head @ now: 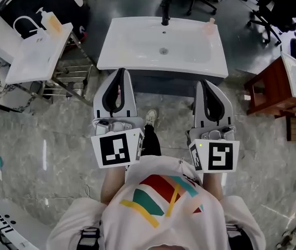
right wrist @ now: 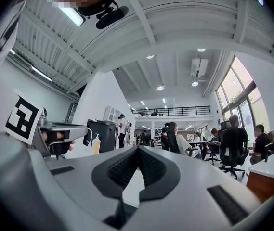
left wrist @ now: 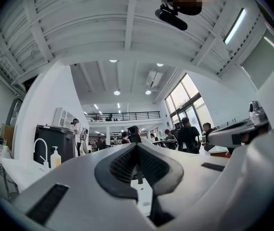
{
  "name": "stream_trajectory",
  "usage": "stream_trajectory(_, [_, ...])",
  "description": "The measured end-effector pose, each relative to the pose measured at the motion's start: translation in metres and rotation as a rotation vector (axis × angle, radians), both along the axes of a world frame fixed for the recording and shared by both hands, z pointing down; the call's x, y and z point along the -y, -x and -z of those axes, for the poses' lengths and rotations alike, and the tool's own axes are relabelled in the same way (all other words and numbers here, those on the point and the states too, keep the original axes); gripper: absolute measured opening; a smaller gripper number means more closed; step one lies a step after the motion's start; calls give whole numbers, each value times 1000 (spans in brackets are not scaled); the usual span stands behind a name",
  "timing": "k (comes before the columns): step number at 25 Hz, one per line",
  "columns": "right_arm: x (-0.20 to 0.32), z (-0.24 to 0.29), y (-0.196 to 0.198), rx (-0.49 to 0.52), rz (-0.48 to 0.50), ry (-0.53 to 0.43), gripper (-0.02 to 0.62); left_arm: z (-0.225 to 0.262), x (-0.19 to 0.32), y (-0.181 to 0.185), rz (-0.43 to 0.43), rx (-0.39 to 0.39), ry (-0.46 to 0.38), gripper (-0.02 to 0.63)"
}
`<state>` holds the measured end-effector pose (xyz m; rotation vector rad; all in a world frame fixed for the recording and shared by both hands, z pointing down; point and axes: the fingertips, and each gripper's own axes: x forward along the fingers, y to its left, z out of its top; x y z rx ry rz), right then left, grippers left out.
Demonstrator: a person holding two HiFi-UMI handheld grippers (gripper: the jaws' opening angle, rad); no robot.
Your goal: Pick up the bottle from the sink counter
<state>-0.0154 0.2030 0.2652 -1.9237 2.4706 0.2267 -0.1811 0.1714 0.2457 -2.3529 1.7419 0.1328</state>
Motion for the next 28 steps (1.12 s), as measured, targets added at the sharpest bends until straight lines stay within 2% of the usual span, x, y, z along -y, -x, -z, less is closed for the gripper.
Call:
stream_trajectory(12, [143, -20, 17, -6, 7, 66, 12, -15, 135, 0, -31, -34, 49, 18])
stream_trajectory(22, [279, 4, 19, -7, -37, 64, 12, 10, 268, 0, -77, -41, 49, 18])
stream_trajectory(28, [336, -1, 14, -14, -97, 83, 12, 10, 331, 6, -101, -38, 52, 18])
